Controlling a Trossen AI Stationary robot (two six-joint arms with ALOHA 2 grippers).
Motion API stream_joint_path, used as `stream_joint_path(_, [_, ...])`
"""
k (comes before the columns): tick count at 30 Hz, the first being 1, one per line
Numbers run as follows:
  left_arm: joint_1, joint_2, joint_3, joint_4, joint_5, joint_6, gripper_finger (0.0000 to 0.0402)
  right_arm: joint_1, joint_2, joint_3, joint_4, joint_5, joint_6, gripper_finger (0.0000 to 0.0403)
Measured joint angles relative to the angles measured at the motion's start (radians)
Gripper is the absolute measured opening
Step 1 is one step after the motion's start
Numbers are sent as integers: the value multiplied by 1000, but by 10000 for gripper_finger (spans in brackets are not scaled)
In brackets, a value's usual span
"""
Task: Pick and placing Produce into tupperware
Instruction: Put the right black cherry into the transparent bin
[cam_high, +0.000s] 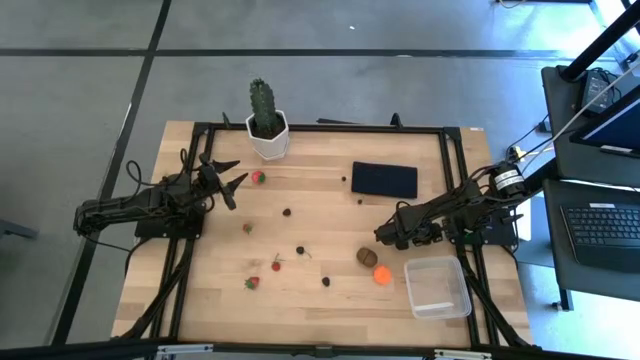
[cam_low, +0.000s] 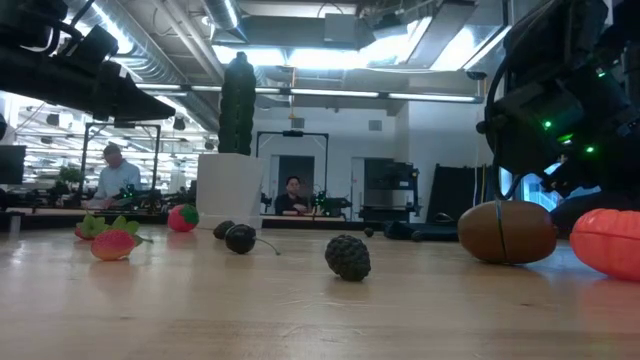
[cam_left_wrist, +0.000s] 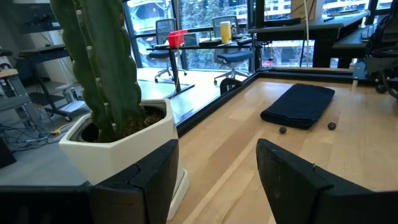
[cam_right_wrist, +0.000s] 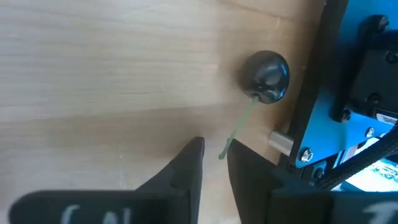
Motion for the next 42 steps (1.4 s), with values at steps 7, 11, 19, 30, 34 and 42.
stream_joint_path(7, [0, 0, 0, 0, 0, 0, 208, -1, -6, -50, 42, -16, 0, 49])
stream_joint_path(11, [0, 0, 0, 0, 0, 0, 208, -1, -3, -57, 41, -20, -2, 29])
stream_joint_path(19, [0, 0, 0, 0, 0, 0, 208, 0, -1, -58, 34, -20, -56, 7])
stream_joint_path(30, [0, 0, 0, 0, 0, 0, 208, 0, -1, 174, -203, 128, -144, 2])
stream_joint_path(34, [0, 0, 0, 0, 0, 0, 208, 4, -13, 299, -320, 147, -147, 2])
stream_joint_path(42, [0, 0, 0, 0, 0, 0, 208, 76, -51, 565, -441, 88, -128, 1])
